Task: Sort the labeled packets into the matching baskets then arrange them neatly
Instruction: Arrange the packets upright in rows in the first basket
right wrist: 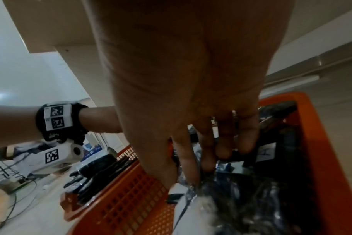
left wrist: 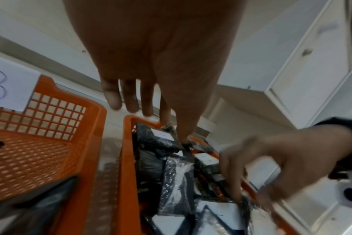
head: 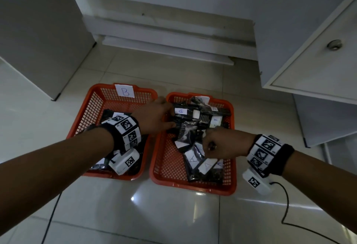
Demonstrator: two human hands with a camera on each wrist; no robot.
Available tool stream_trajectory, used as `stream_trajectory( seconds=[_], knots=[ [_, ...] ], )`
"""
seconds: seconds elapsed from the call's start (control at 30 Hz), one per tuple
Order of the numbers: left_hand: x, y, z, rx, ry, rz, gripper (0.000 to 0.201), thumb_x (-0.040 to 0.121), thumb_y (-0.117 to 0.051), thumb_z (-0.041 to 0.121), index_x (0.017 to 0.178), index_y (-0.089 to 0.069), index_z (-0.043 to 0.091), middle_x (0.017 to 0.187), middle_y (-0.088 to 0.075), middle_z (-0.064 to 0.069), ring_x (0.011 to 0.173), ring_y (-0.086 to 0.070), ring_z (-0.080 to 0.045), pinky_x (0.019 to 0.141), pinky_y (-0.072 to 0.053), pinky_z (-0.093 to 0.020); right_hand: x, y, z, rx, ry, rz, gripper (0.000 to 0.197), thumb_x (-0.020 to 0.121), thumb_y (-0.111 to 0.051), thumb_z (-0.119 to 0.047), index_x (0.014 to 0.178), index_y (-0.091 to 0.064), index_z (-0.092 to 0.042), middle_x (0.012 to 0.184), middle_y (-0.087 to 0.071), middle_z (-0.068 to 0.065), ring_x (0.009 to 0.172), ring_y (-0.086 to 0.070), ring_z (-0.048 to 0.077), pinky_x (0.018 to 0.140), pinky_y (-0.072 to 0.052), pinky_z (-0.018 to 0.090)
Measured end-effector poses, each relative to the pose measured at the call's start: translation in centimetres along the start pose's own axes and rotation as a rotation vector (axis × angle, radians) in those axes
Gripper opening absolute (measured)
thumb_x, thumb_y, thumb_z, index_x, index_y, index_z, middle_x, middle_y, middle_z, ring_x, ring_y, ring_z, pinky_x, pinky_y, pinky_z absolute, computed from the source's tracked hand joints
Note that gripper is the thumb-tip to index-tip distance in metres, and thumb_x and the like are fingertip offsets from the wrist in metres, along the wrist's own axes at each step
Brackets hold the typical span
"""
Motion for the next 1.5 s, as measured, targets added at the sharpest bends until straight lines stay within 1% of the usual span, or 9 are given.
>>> stream_trajectory(
  seconds=[0.13,0.2,0.4,0.6,0.9,1.03,1.2,1.4,1.5],
  knots=[
    [2.9,0.3,0.4,0.128,0.081,0.082,0.084,0.074,-0.068,0.074,0.142,-0.044,0.031,0.14,-0.044,-0.006,0.124,-0.043,-0.032,0.102,-0.045,-0.05,1.1,5.6,1.1,-0.1,-0.042,0.491,0.009,0.095,-0.067,-0.029,0.103,-0.066,-0.025,0.111,-0.058,-0.007,0.101,-0.055,0.011,0.084,-0.052,0.03],
    [4.2,-0.5,1.2,0.169,0.064,0.043,0.087,0.075,-0.067,0.075,0.148,-0.04,0.037,0.144,-0.04,-0.006,0.125,-0.041,-0.035,0.102,-0.044,-0.052,2.9,7.3,2.3,-0.266,-0.115,0.587,0.033,0.092,-0.069,-0.028,0.123,-0.063,-0.02,0.124,-0.054,0.001,0.113,-0.05,0.022,0.086,-0.045,0.032],
    [4.5,-3.3,1.3,0.225,0.049,-0.003,0.069,0.083,-0.069,0.056,0.142,-0.044,0.033,0.142,-0.042,-0.01,0.121,-0.043,-0.038,0.096,-0.045,-0.049,7.6,6.9,4.2,-0.462,-0.195,0.371,0.073,0.079,-0.064,-0.071,0.138,-0.058,-0.028,0.127,-0.043,0.004,0.117,-0.041,0.027,0.094,-0.044,0.043],
    [3.9,-2.4,-1.0,-0.073,0.027,0.145,0.074,0.073,-0.081,0.048,0.134,-0.047,0.024,0.127,-0.053,-0.007,0.103,-0.058,-0.032,0.083,-0.054,-0.045,8.5,5.5,4.8,-0.495,-0.216,0.35,0.089,0.067,-0.073,-0.07,0.138,-0.057,-0.018,0.138,-0.045,0.01,0.123,-0.043,0.032,0.1,-0.043,0.048],
    [4.0,-1.5,-3.8,-0.413,0.217,0.281,0.05,0.082,-0.077,0.028,0.125,-0.054,0.017,0.116,-0.064,-0.006,0.096,-0.062,-0.02,0.073,-0.044,-0.029,8.1,5.6,4.0,-0.476,-0.178,0.416,0.071,0.07,-0.069,-0.068,0.119,-0.066,-0.016,0.121,-0.053,0.003,0.115,-0.045,0.026,0.093,-0.041,0.042],
    [4.2,-1.7,-3.9,-0.411,0.219,0.293,0.048,0.082,-0.076,0.03,0.123,-0.055,0.017,0.113,-0.066,-0.006,0.096,-0.064,-0.022,0.073,-0.048,-0.03,7.8,5.8,4.4,-0.362,-0.196,0.421,0.071,0.062,-0.074,-0.07,0.111,-0.058,-0.02,0.116,-0.047,-0.001,0.11,-0.042,0.022,0.084,-0.033,0.037],
    [4.2,-1.7,-3.9,-0.447,0.215,0.298,0.053,0.082,-0.076,0.028,0.129,-0.053,0.016,0.117,-0.066,-0.007,0.099,-0.064,-0.023,0.079,-0.056,-0.037,6.4,6.0,4.6,-0.194,-0.203,0.465,0.07,0.057,-0.07,-0.074,0.106,-0.049,-0.028,0.11,-0.048,-0.008,0.103,-0.039,0.016,0.083,-0.044,0.04],
    [4.3,-1.8,-3.9,-0.424,0.204,0.262,0.048,0.084,-0.071,0.03,0.127,-0.057,0.015,0.111,-0.065,-0.007,0.098,-0.065,-0.024,0.077,-0.051,-0.032,4.3,6.4,4.9,0.049,-0.2,0.534,0.053,0.068,-0.081,-0.065,0.103,-0.054,-0.037,0.114,-0.055,-0.013,0.108,-0.046,0.015,0.085,-0.044,0.037],
    [4.6,-2.5,-3.4,-0.343,0.187,0.172,0.053,0.091,-0.069,0.035,0.139,-0.054,0.02,0.115,-0.062,-0.009,0.104,-0.063,-0.026,0.081,-0.046,-0.029,3.0,6.7,4.8,0.059,-0.229,0.577,0.055,0.067,-0.079,-0.066,0.106,-0.056,-0.035,0.112,-0.051,-0.008,0.106,-0.046,0.017,0.086,-0.043,0.037]
  ],
)
Point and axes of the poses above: each hand's wrist, its own x-axis towards the middle knuckle, its own y-axis out of the back of the hand, z = x × y, the point moved 9 cm from there along x, towards the middle knuckle
